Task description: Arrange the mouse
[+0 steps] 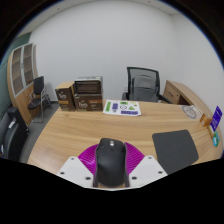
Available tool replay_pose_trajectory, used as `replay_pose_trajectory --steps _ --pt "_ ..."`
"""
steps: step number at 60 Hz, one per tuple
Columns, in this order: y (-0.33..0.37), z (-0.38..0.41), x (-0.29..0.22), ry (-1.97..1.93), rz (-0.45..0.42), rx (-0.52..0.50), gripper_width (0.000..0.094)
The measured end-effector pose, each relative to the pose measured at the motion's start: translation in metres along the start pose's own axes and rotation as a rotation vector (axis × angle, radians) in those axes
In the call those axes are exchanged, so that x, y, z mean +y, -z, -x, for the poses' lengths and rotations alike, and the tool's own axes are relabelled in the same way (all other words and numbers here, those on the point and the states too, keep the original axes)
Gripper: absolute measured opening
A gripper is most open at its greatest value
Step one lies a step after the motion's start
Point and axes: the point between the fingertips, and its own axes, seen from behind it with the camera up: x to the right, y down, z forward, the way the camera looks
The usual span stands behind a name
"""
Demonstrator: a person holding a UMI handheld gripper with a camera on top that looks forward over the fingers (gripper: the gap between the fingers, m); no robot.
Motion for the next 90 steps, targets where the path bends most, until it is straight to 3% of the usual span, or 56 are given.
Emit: replay_pose_trajectory --steps 13,22,35,51,59,62,65,70,81,90 --pt "0.043 -0.091 -0.103 -0.031 -0.128 0.061 0.0349" --pt "0.046 -0.183 -0.118 -0.049 -0.139 0.150 0.0348" --pt "0.010 -0.274 -0.063 -0.076 -0.075 0.221 0.0346" --pt "-0.055 -0.301 0.042 -0.085 0.035 0.207 0.0355" --pt "-0.068 -0.299 0.068 -0.075 0.061 0.196 0.0561" --pt "-0.067 -0.303 0.070 -0.085 0.061 0.206 0.0873" --pt "-0.065 -0.310 0.068 -0.091 0.053 0.229 0.0823" --pt "-0.060 -0.314 0.064 -0.095 0.040 0.238 0.0876" --pt "-0.031 -0.309 0.048 -0.088 0.021 0.233 0.0859" --pt "0.035 -0.291 0.031 -0.097 0.014 0.206 0.0860"
